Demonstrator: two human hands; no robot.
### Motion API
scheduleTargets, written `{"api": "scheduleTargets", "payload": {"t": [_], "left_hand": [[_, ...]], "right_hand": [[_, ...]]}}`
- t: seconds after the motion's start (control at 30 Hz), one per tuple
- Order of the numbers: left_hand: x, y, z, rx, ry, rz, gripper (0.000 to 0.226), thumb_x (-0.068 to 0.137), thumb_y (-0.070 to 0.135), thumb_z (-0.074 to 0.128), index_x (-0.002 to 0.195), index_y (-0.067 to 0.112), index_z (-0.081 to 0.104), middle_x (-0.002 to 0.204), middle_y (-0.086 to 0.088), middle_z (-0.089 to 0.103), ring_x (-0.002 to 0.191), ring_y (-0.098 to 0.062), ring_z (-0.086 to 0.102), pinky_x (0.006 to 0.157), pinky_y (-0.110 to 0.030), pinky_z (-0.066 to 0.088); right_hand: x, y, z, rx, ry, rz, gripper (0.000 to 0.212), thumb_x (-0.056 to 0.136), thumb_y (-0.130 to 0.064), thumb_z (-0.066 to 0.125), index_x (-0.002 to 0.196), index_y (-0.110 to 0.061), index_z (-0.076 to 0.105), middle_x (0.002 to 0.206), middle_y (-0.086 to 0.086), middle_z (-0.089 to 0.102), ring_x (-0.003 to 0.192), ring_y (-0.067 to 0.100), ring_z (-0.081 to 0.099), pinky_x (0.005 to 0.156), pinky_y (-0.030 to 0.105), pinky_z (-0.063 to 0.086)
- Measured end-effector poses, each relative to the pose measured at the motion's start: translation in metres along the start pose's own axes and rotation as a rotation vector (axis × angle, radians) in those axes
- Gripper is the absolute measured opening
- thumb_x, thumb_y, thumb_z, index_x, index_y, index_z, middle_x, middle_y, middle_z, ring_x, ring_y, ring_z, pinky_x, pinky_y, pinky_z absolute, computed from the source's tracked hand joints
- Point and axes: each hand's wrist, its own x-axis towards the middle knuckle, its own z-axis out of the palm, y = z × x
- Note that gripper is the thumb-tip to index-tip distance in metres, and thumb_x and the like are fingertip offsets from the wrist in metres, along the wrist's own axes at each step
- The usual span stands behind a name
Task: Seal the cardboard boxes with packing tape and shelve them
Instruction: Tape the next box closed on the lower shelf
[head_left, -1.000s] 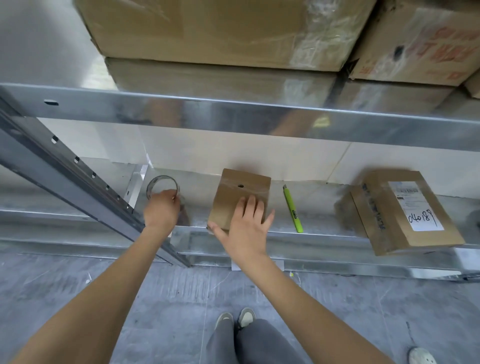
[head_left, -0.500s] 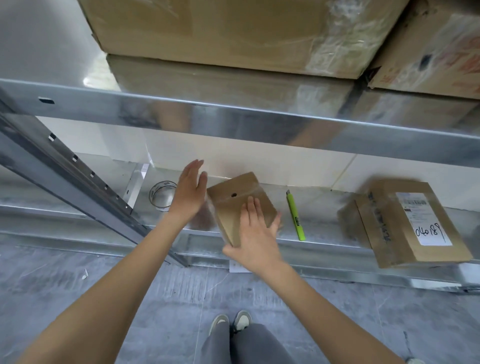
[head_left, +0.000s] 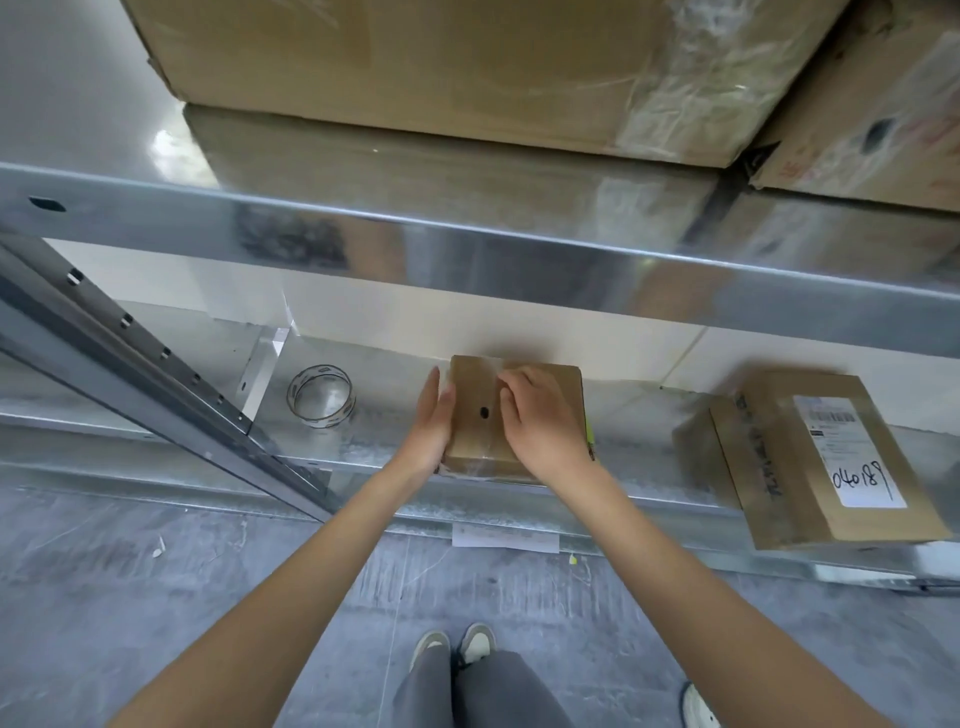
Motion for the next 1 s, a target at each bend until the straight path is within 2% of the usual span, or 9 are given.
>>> {"api": "scheduleTargets", "payload": {"t": [0.07,0.13,0.23,0.3,0.37,0.47,0.6,0.73,1.0], "left_hand": [[0.007,0.008,0.0,0.072,0.037,0.045,0.056,0.107,0.032,0.029,0.157,0.019,0.008,0.162,0.004,0.014,0.148,-0.01,0.016,0.114,-0.018,0.014],[0.014,0.009,-0.001,0.164,0.039,0.091,0.051,0.107,0.026,0.028,0.156,0.018,0.014,0.161,0.005,0.018,0.147,-0.009,0.019,0.107,-0.011,0.014],[0.018,0.005,-0.001,0.209,0.046,0.116,0.045,0.107,0.025,0.026,0.152,0.018,0.027,0.153,0.0,0.036,0.138,-0.014,0.035,0.104,-0.017,0.024],[0.02,0.003,-0.002,0.205,0.068,0.124,0.045,0.107,0.024,0.028,0.151,0.016,0.03,0.152,-0.002,0.039,0.137,-0.012,0.036,0.105,-0.018,0.025],[0.019,0.003,-0.002,0.203,0.082,0.134,0.044,0.107,0.024,0.028,0.151,0.015,0.03,0.153,0.0,0.036,0.134,-0.003,0.033,0.106,-0.015,0.022],[0.019,0.003,0.001,0.169,0.09,0.147,0.044,0.107,0.022,0.029,0.151,0.014,0.03,0.154,0.0,0.035,0.132,-0.001,0.032,0.106,-0.015,0.021],[0.02,-0.001,0.002,0.123,0.102,0.161,0.043,0.107,0.02,0.03,0.149,0.014,0.033,0.152,-0.001,0.038,0.131,-0.001,0.034,0.107,-0.017,0.024],[0.024,-0.005,0.001,0.099,0.085,0.149,0.043,0.107,0.021,0.03,0.149,0.014,0.034,0.151,-0.001,0.039,0.137,-0.009,0.036,0.114,-0.024,0.026],[0.026,-0.011,0.0,0.035,0.051,0.12,0.047,0.104,0.029,0.032,0.149,0.014,0.035,0.149,-0.003,0.043,0.137,-0.012,0.04,0.118,-0.037,0.029]], "right_hand": [[0.006,-0.002,0.01,-0.059,0.034,0.003,0.03,0.102,-0.017,0.036,0.125,-0.008,0.054,0.122,0.007,0.05,0.116,0.024,0.042,0.095,0.035,0.039],[0.009,-0.005,0.02,-0.117,0.106,0.014,0.028,0.101,-0.015,0.038,0.121,-0.006,0.056,0.119,0.009,0.051,0.112,0.027,0.045,0.092,0.038,0.04],[0.018,-0.008,0.026,-0.136,0.182,0.02,0.034,0.104,-0.019,0.034,0.132,-0.009,0.051,0.134,0.008,0.05,0.124,0.028,0.045,0.101,0.036,0.035],[0.026,-0.007,0.028,-0.178,0.122,-0.009,0.047,0.106,-0.03,0.026,0.149,-0.011,0.033,0.156,0.004,0.032,0.144,0.021,0.026,0.115,0.036,0.02],[0.03,-0.005,0.032,-0.288,0.021,-0.039,0.057,0.104,-0.04,0.016,0.155,-0.013,0.016,0.163,0.0,0.012,0.15,0.014,0.007,0.12,0.04,0.007],[0.029,-0.002,0.035,-0.4,-0.039,-0.042,0.068,0.097,-0.047,0.005,0.156,-0.013,0.005,0.164,0.0,-0.001,0.15,0.012,-0.003,0.121,0.048,0.003],[0.031,0.001,0.036,-0.433,-0.055,-0.057,0.062,0.103,-0.041,0.016,0.155,-0.013,0.0,0.164,0.0,-0.005,0.15,0.012,-0.007,0.12,0.051,0.001],[0.031,-0.001,0.035,-0.435,-0.059,-0.051,0.061,0.103,-0.038,0.017,0.155,-0.012,-0.002,0.164,0.001,-0.006,0.15,0.013,-0.008,0.12,0.051,0.0],[0.028,-0.003,0.036,-0.436,-0.072,-0.034,0.061,0.103,-0.037,0.016,0.155,-0.013,-0.004,0.164,0.001,-0.008,0.15,0.013,-0.01,0.119,0.052,-0.002]]}}
